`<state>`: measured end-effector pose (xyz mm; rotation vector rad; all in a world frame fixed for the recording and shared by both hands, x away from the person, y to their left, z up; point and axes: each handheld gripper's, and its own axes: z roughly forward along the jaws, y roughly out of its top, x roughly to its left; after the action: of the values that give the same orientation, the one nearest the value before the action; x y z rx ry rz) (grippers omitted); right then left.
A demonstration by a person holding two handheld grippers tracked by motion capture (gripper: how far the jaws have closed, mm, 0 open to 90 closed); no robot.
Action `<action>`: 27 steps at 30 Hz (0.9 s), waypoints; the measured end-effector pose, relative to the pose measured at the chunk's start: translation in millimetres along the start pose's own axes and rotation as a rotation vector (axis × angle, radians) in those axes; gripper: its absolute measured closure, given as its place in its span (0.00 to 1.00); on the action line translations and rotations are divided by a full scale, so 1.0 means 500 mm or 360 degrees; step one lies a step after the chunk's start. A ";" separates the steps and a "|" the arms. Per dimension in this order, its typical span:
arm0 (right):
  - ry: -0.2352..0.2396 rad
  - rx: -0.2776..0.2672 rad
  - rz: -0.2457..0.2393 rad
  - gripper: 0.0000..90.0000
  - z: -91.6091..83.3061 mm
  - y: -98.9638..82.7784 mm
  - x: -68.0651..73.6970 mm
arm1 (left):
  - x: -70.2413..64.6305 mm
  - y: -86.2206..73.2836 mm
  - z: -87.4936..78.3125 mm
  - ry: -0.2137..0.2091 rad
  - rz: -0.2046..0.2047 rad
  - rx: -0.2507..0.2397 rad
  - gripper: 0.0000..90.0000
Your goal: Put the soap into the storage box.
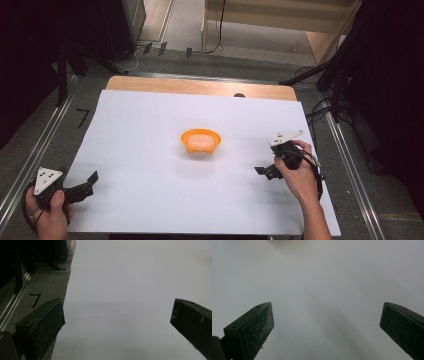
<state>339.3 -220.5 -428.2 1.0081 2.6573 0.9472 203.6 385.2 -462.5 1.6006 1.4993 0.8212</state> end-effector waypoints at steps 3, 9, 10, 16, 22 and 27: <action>-0.0061 -0.0027 -0.0001 0.00 -0.007 -0.031 -0.005 | -0.001 0.000 -0.001 0.0002 0.0007 0.0000 0.00; -0.0069 -0.0091 0.0082 0.00 -0.019 -0.080 -0.013 | -0.002 0.000 0.000 0.0006 0.0010 0.0000 0.00; -0.0076 -0.0101 0.0092 0.00 -0.021 -0.088 -0.014 | -0.002 0.000 0.000 0.0009 0.0009 -0.0001 0.00; -0.0080 -0.0170 0.0170 0.00 -0.031 -0.139 -0.013 | -0.003 0.000 0.000 0.0010 0.0014 0.0001 0.00; -0.0102 -0.0250 0.0230 0.00 -0.040 -0.178 -0.015 | -0.004 0.000 0.000 0.0011 0.0019 0.0002 0.00; -0.0110 -0.0328 0.0298 0.00 -0.054 -0.215 -0.015 | -0.004 0.000 0.000 0.0010 0.0019 -0.0003 0.00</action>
<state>277.2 -300.9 -472.7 1.2307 2.3820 1.1718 203.2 383.2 -462.5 1.6081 1.4944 0.8352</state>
